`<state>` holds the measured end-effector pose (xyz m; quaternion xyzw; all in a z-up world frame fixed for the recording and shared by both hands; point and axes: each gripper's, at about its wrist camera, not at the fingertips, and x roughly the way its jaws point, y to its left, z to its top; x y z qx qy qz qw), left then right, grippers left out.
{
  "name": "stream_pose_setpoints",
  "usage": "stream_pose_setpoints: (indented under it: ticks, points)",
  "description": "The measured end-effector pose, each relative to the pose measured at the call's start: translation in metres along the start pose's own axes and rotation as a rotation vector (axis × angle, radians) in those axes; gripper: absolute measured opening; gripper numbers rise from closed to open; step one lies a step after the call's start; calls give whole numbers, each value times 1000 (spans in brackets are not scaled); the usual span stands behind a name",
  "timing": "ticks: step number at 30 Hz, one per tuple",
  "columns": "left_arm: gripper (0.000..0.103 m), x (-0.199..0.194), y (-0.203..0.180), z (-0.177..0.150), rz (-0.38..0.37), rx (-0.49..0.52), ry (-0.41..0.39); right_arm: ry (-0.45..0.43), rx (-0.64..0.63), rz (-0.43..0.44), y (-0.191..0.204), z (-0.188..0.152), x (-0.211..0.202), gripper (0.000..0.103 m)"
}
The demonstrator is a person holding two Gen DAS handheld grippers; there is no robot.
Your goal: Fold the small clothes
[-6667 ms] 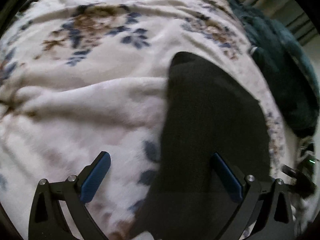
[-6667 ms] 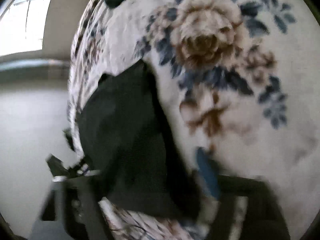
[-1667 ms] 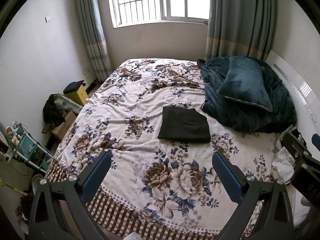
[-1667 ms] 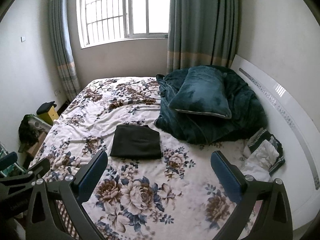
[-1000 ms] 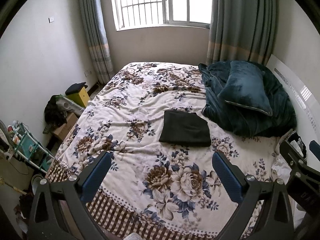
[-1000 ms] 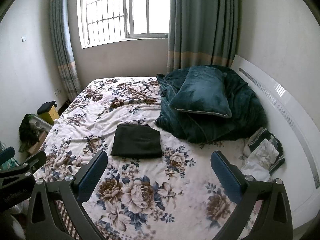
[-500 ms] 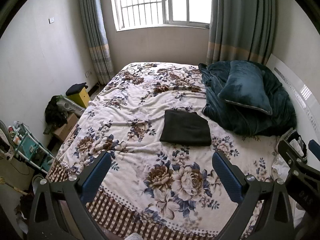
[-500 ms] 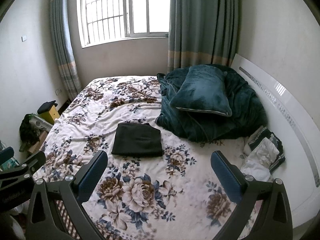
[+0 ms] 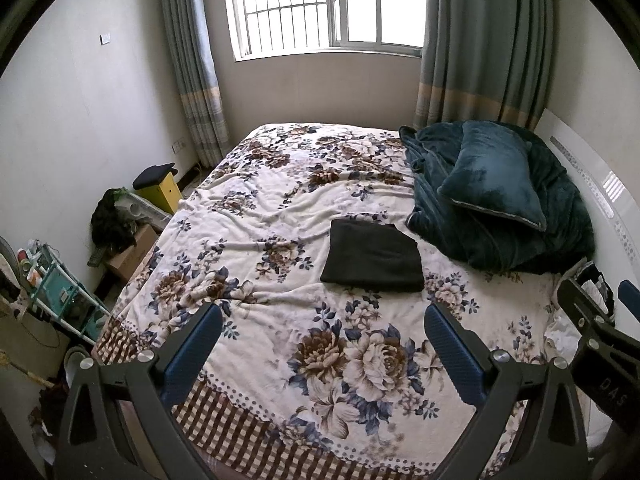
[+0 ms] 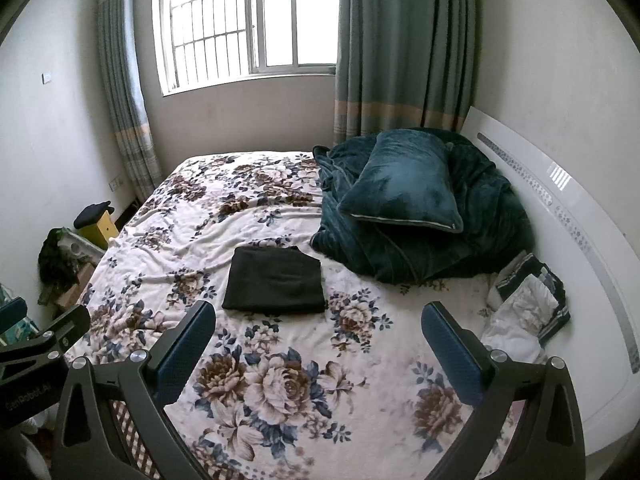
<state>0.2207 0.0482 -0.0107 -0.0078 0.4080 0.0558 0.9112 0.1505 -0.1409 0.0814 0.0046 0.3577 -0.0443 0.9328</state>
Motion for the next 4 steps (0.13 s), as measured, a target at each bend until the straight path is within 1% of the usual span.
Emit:
stream_pose_setpoints:
  ticks: [4]
  points:
    - [103, -1, 2, 3, 4, -1, -2, -4, -2, 1, 0, -3, -3, 103]
